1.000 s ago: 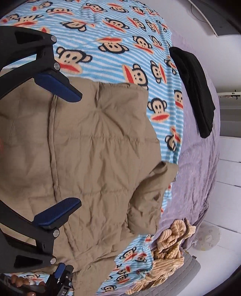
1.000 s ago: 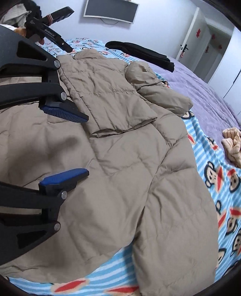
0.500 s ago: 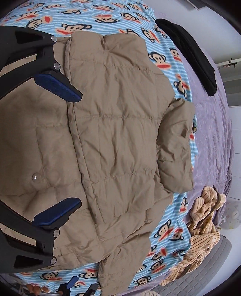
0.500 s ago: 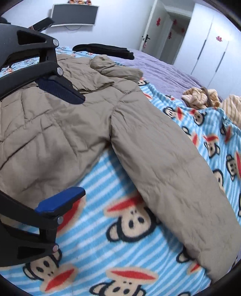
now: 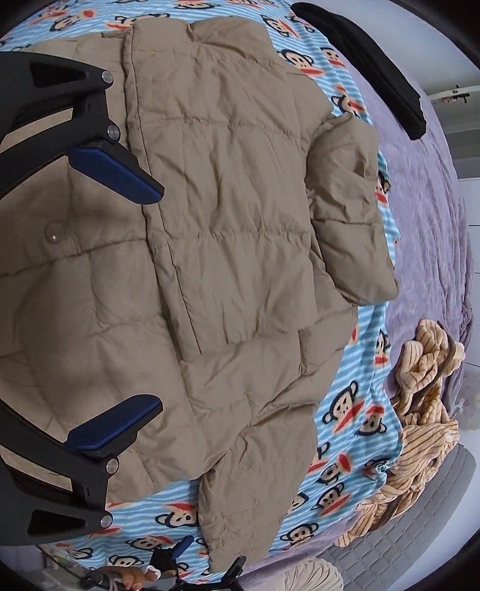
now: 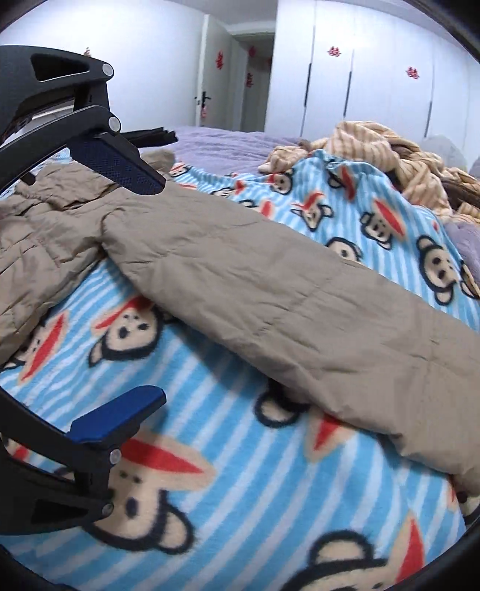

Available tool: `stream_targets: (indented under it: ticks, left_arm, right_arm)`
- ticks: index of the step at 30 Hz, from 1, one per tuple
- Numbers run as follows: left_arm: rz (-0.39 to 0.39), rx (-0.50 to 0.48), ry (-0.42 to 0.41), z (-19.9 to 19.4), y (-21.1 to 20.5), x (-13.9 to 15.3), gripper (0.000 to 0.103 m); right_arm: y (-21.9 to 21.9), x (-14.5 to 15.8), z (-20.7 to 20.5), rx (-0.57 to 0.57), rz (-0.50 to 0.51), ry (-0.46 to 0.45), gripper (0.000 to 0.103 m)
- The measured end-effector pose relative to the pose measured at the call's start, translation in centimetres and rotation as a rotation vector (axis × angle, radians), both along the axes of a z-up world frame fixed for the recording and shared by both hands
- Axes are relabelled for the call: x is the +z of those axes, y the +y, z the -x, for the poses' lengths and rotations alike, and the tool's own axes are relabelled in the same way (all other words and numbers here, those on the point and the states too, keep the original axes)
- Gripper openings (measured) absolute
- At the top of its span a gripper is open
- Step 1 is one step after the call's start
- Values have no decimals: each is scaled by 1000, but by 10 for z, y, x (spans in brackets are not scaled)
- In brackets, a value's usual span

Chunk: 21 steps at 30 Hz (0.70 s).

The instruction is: Fold large clothes

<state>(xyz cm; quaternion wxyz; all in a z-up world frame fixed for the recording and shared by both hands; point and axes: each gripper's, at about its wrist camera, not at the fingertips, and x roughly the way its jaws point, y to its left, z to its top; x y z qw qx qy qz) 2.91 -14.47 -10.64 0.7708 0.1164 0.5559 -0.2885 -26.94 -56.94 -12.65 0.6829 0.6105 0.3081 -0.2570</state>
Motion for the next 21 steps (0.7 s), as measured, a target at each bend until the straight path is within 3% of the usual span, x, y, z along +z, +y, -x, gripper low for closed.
stream_targets:
  ticks: [6,9,10,11,12,13,14,18,21]
  left_arm:
    - [13,-17,15,-5,-17,2,103]
    - [10,-14,-4,-10,-18,2,103]
    - [8,-11,-10,-12,-17,2,103]
    - [6,-9,-14,-14,-16,2,103]
    - [4,-5,-15,-17,-14,2,103]
    - [4,0,-16,-20,-12,2,103]
    - [5,6,-19,-23,-9,2,103]
    - [0,46,-34,-38,7,1,103]
    - [0,85,-39,-52,24,1,103]
  right_arm:
    - [-49,-5,0,-128,-12,-82,103]
    - [-64,-13,1,-208,-89,-171,101]
    - [-66,-17,0,-234,-122,-200,93]
    - [-69,-20,0,-252,-154,-229,67]
    - [-71,-25,-3,-265,-195,-263,50]
    - [-72,-32,-6,-275,-241,-306,24]
    - [-72,-34,-8,-282,-264,-340,15]
    - [-65,-18,-33,-222,-230,-419,10]
    - [-53,7,-68,-109,-194,-482,10]
